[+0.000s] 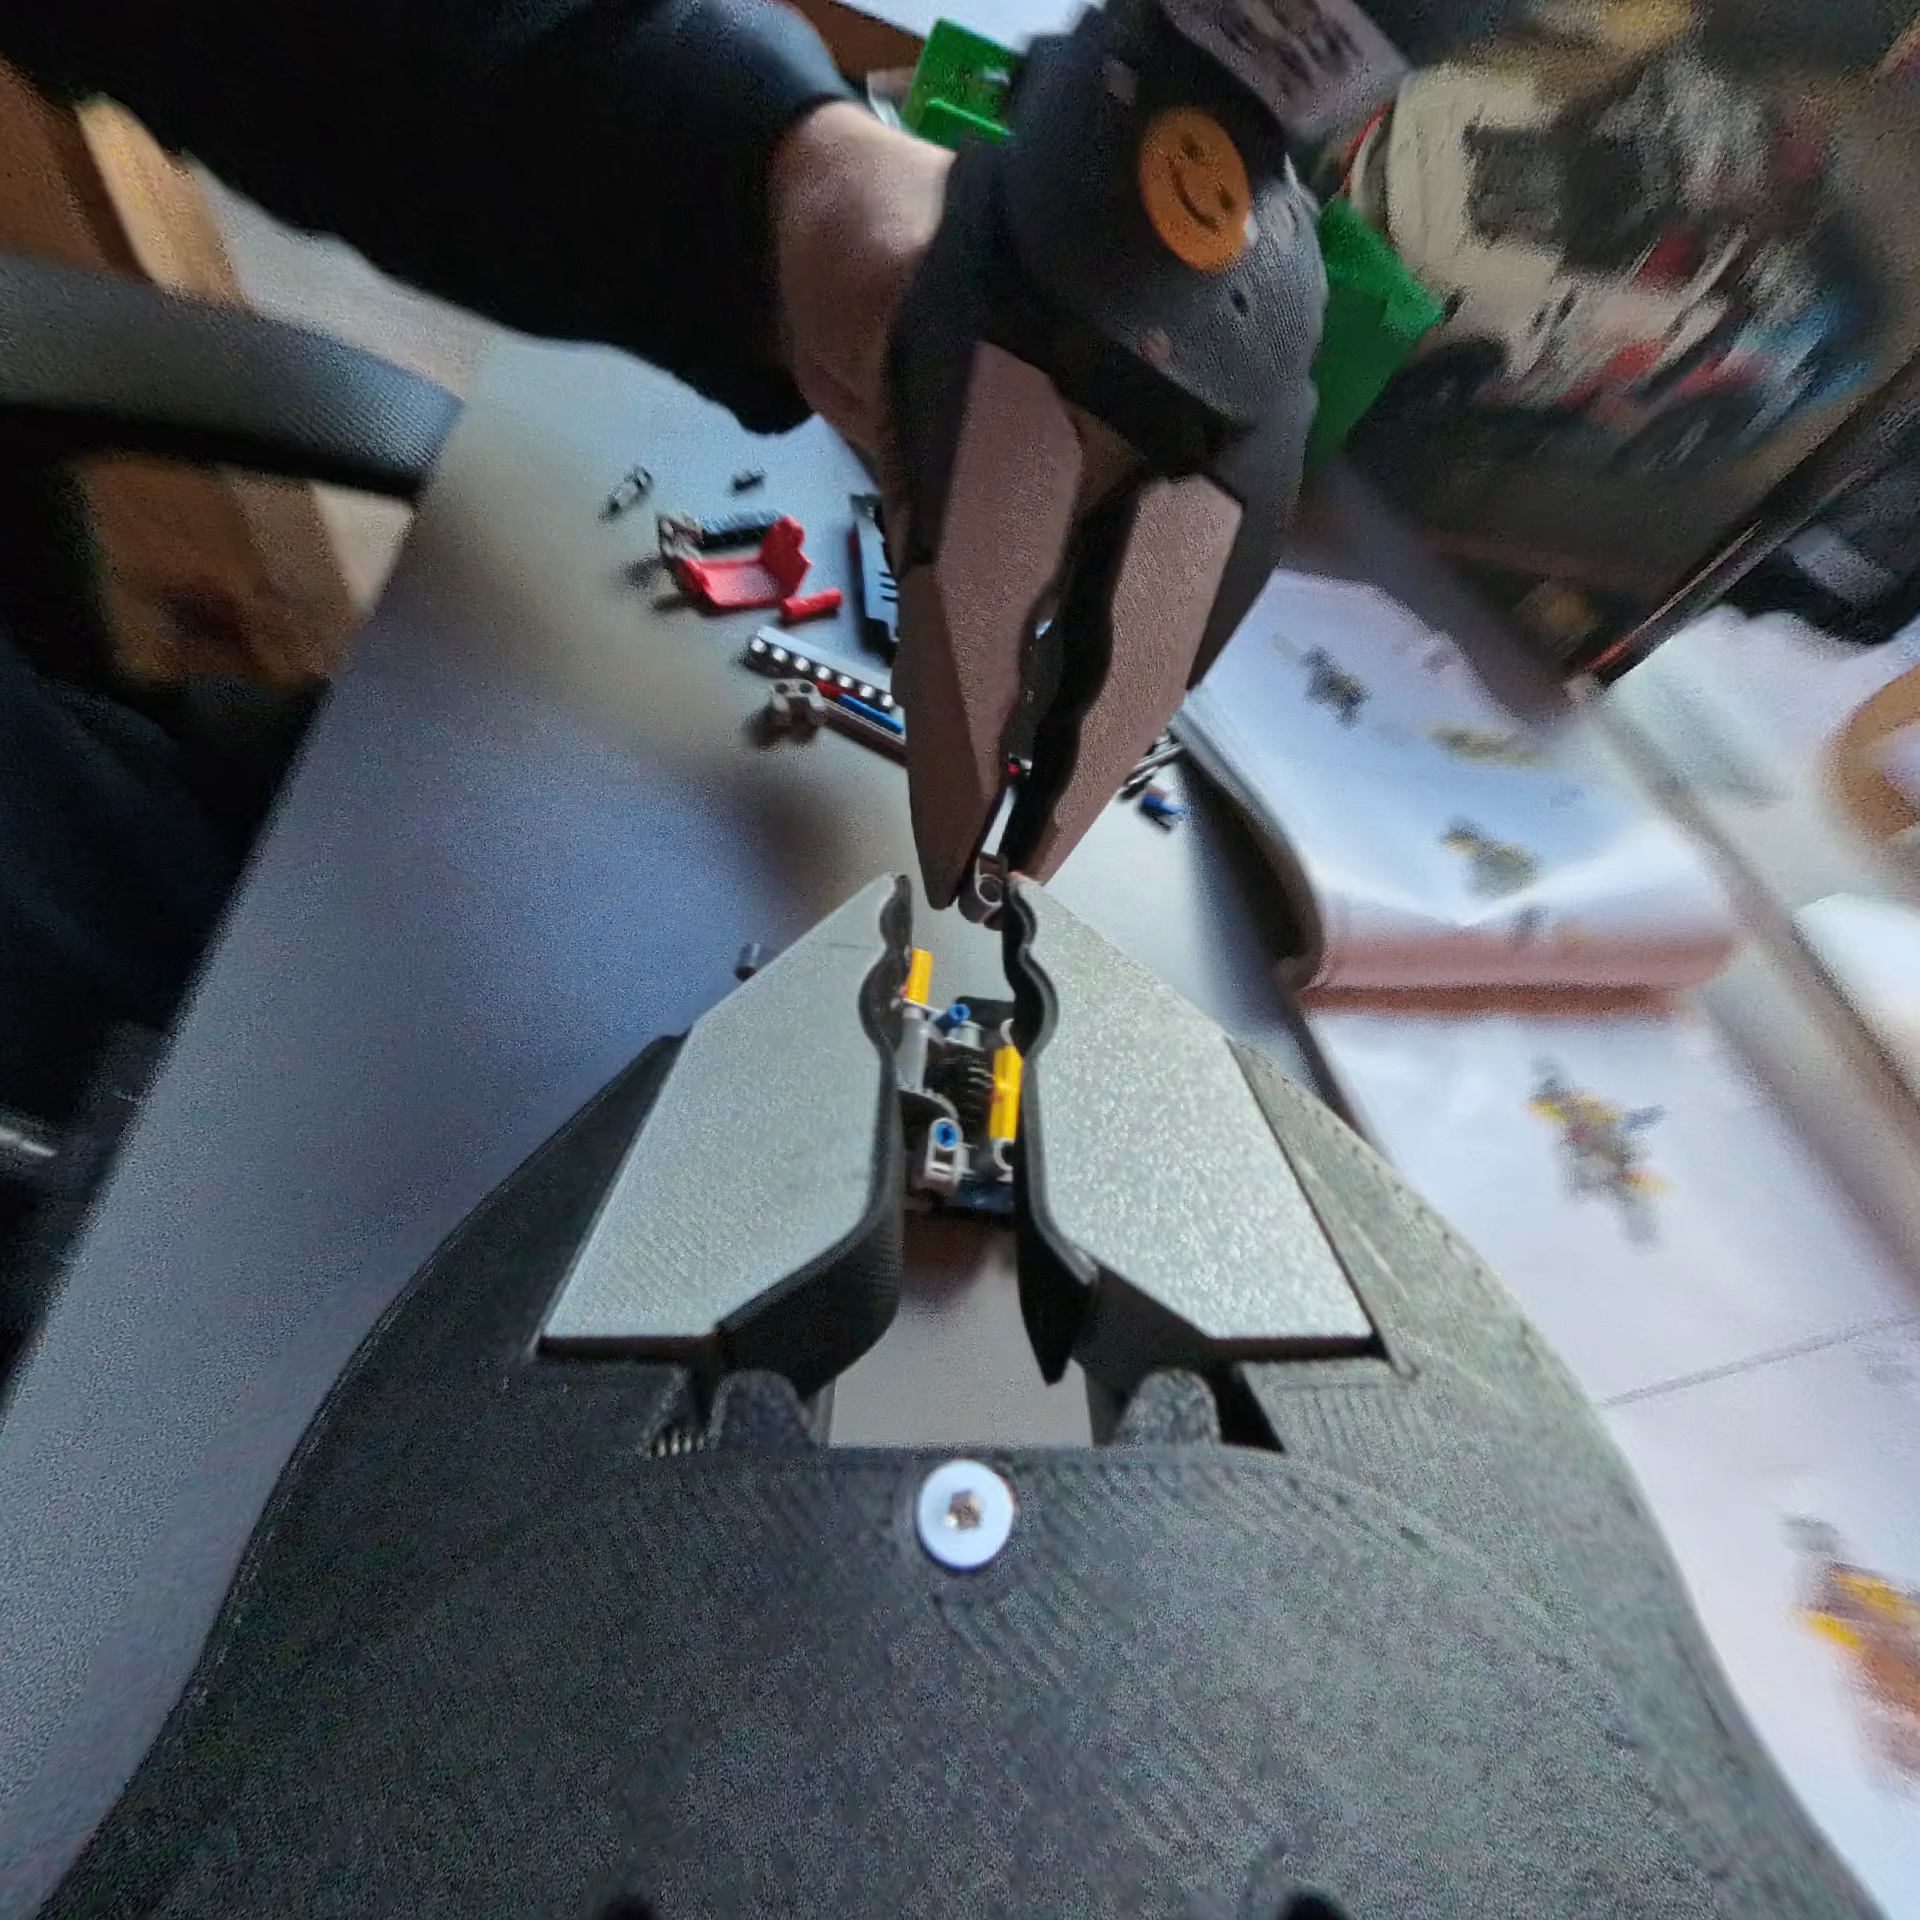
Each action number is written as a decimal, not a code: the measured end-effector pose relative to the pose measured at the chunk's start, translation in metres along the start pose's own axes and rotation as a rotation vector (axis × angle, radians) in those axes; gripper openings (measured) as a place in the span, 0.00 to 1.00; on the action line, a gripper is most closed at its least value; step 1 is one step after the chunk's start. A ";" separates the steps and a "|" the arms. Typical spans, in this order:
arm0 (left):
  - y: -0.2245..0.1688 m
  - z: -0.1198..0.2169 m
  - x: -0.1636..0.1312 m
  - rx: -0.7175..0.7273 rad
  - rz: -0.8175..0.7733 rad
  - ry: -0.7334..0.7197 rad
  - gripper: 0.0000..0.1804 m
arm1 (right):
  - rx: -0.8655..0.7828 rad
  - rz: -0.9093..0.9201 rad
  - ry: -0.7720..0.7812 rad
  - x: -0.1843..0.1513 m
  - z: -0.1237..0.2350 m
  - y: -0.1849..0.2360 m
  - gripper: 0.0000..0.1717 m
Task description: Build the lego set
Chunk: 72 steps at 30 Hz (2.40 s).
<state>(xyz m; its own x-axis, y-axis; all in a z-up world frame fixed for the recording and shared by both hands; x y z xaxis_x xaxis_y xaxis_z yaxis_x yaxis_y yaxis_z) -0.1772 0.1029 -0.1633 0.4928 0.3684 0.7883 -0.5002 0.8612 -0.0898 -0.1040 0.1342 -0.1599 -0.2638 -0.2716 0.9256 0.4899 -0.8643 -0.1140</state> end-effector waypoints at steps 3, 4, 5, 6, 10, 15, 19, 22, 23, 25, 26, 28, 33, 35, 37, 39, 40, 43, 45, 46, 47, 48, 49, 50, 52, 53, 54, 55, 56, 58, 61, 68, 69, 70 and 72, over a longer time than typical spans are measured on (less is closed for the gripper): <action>-0.006 0.002 0.000 -0.125 0.135 -0.036 0.03 | -0.085 0.230 0.096 0.001 -0.001 0.010 0.08; -0.007 0.003 0.002 -0.161 0.172 -0.061 0.03 | -0.098 0.270 0.140 -0.002 -0.003 0.012 0.09; -0.008 0.004 0.003 -0.189 0.199 -0.084 0.03 | -0.123 0.305 0.160 -0.002 -0.003 0.012 0.11; -0.010 0.005 0.003 -0.221 0.225 -0.101 0.03 | -0.140 0.334 0.154 0.001 -0.003 0.014 0.13; -0.015 0.009 0.007 -0.305 0.297 -0.159 0.03 | -0.199 0.465 0.120 0.015 -0.001 0.022 0.10; -0.019 0.010 0.011 -0.347 0.328 -0.168 0.03 | -0.263 0.602 0.156 0.018 -0.002 0.029 0.06; -0.020 0.010 0.011 -0.341 0.332 -0.167 0.03 | -0.260 0.612 0.125 0.022 -0.002 0.032 0.08; -0.020 0.010 0.012 -0.338 0.333 -0.170 0.03 | -0.254 0.618 0.133 0.022 -0.001 0.032 0.05; -0.020 0.011 0.011 -0.337 0.332 -0.166 0.03 | -0.255 0.619 0.134 0.022 -0.001 0.032 0.04; -0.020 0.011 0.011 -0.339 0.329 -0.170 0.03 | -0.250 0.609 0.128 0.022 -0.001 0.032 0.04; -0.020 0.011 0.011 -0.343 0.330 -0.173 0.03 | -0.249 0.607 0.123 0.022 -0.001 0.032 0.04; -0.019 0.012 0.011 -0.330 0.326 -0.181 0.03 | -0.240 0.599 0.135 0.021 -0.001 0.031 0.04; -0.016 0.016 0.013 -0.317 0.357 -0.229 0.03 | -0.250 0.586 0.123 0.022 -0.001 0.029 0.04; -0.016 0.015 0.013 -0.320 0.362 -0.227 0.03 | -0.250 0.591 0.124 0.022 -0.001 0.029 0.03; -0.016 0.015 0.012 -0.328 0.367 -0.224 0.03 | -0.258 0.598 0.123 0.022 -0.001 0.029 0.03; -0.017 0.014 0.012 -0.352 0.372 -0.221 0.03 | -0.265 0.603 0.114 0.024 0.000 0.029 0.03; -0.018 0.013 0.011 -0.360 0.375 -0.216 0.03 | -0.265 0.603 0.115 0.024 0.000 0.028 0.03; -0.018 0.012 0.012 -0.358 0.361 -0.220 0.03 | -0.260 0.605 0.111 0.024 0.002 0.029 0.03; -0.019 0.013 0.013 -0.367 0.368 -0.219 0.03 | -0.256 0.604 0.108 0.025 0.002 0.029 0.03; -0.018 0.013 0.013 -0.367 0.371 -0.221 0.03 | -0.254 0.603 0.110 0.025 0.002 0.029 0.03; -0.017 0.013 0.013 -0.364 0.375 -0.225 0.04 | -0.252 0.603 0.113 0.024 0.002 0.029 0.03; -0.017 0.014 0.013 -0.364 0.380 -0.230 0.04 | -0.249 0.603 0.116 0.023 0.002 0.029 0.03; -0.017 0.014 0.013 -0.364 0.384 -0.233 0.04 | -0.246 0.605 0.118 0.023 0.002 0.030 0.03; -0.016 0.015 0.013 -0.362 0.385 -0.237 0.04 | -0.248 0.607 0.118 0.023 0.002 0.030 0.03; -0.017 0.015 0.014 -0.360 0.386 -0.240 0.03 | -0.251 0.605 0.115 0.024 0.002 0.030 0.03; -0.017 0.015 0.014 -0.362 0.387 -0.240 0.03 | -0.252 0.602 0.114 0.025 0.002 0.030 0.03; -0.017 0.015 0.015 -0.362 0.387 -0.241 0.03 | -0.251 0.599 0.111 0.025 0.002 0.030 0.03; -0.018 0.014 0.015 -0.362 0.387 -0.238 0.03 | -0.251 0.599 0.111 0.025 0.002 0.030 0.03; -0.018 0.014 0.015 -0.359 0.388 -0.236 0.03 | -0.253 0.600 0.111 0.025 0.002 0.030 0.03; -0.017 0.013 0.015 -0.351 0.385 -0.227 0.03 | -0.256 0.596 0.113 0.025 0.002 0.030 0.03; -0.015 0.014 0.016 -0.304 0.348 -0.217 0.03 | -0.271 0.595 0.111 0.025 0.002 0.027 0.03; 0.006 0.015 0.000 -0.087 0.222 -0.137 0.03 | -0.163 0.163 0.192 0.001 0.015 -0.003 0.23; 0.006 0.013 -0.003 -0.067 0.189 -0.107 0.03 | -0.127 0.035 0.227 -0.008 0.014 -0.009 0.34; 0.005 0.010 -0.006 -0.059 0.168 -0.086 0.03 | -0.091 -0.083 0.260 -0.016 0.013 -0.013 0.44; 0.006 0.004 -0.007 -0.047 0.132 -0.070 0.03 | -0.023 -0.230 0.286 -0.027 0.008 -0.014 0.48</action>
<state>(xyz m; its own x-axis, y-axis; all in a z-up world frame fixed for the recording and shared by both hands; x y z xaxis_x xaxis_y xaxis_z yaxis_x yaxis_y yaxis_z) -0.1864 0.1036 -0.1671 0.3733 0.4558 0.8080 -0.5226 0.8229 -0.2228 -0.0972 0.1570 -0.1802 -0.5881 -0.1738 0.7899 0.3730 -0.9248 0.0742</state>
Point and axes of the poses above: each gripper's, where its closed fingertips meet, z back along the fingers, x out of its top, y = z × x across the jaws, the point moved 5 cm from there along z, back along the fingers, and after that the axes turned 9 degrees about -z, right-handed, at the moved point
